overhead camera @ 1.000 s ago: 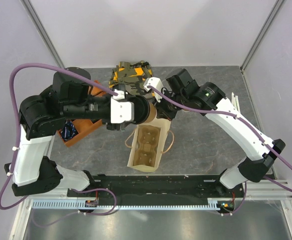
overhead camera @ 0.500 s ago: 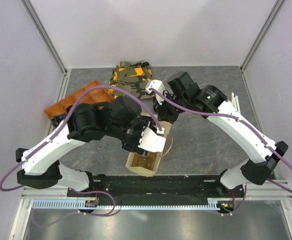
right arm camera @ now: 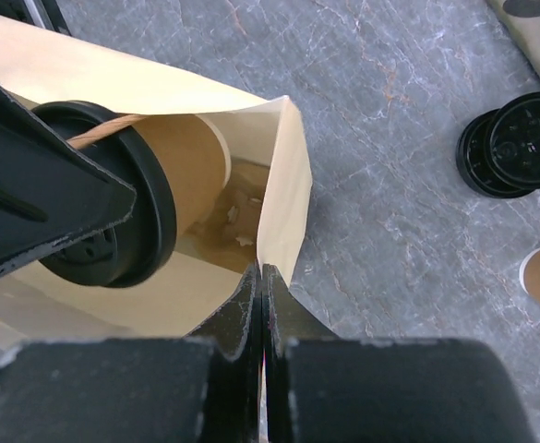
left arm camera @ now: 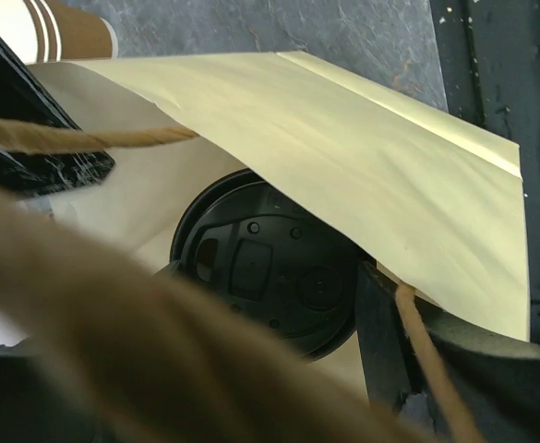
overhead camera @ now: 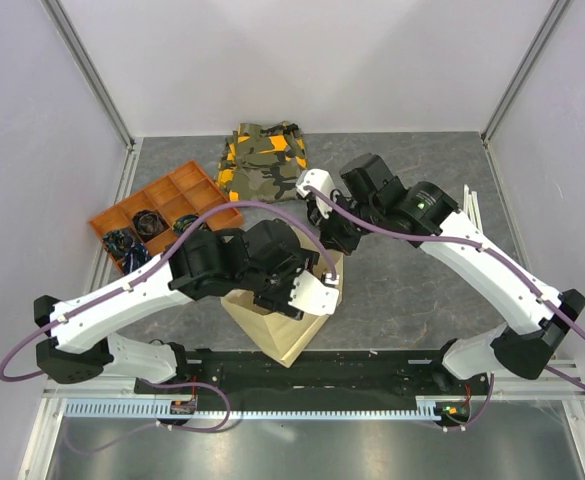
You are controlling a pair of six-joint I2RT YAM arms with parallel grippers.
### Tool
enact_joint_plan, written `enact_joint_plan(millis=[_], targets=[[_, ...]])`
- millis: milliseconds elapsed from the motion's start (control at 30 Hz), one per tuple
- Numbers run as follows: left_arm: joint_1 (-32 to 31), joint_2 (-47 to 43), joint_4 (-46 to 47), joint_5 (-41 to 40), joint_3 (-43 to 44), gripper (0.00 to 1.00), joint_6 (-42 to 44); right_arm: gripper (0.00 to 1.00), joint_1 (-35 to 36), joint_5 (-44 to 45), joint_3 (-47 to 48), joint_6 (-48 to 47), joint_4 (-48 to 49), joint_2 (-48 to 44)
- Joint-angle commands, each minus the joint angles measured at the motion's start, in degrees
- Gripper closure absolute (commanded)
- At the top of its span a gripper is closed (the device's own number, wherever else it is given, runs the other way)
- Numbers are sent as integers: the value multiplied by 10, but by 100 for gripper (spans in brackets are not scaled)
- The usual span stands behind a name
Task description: Pack the takeout coffee
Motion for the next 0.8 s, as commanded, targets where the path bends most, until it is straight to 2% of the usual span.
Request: enact_joint_plan(millis=[0,167,333,467,767], targets=[[-1,-16,56,12,4,67,16,100,4,-13,-17,5,48,-35],[-2,-31,78,51,32,68,11,100,4,8,-65,-12,89,-65],[-2,-35,79,49,73,68,-6,100,4,30,-123,-35,148,-102],[-3,-11,37,46,127,68,0,100,4,43,-116,-43,144,-92],[-3,27,21,57,128,69,21,100,4,42,-68,-30,125,-67]])
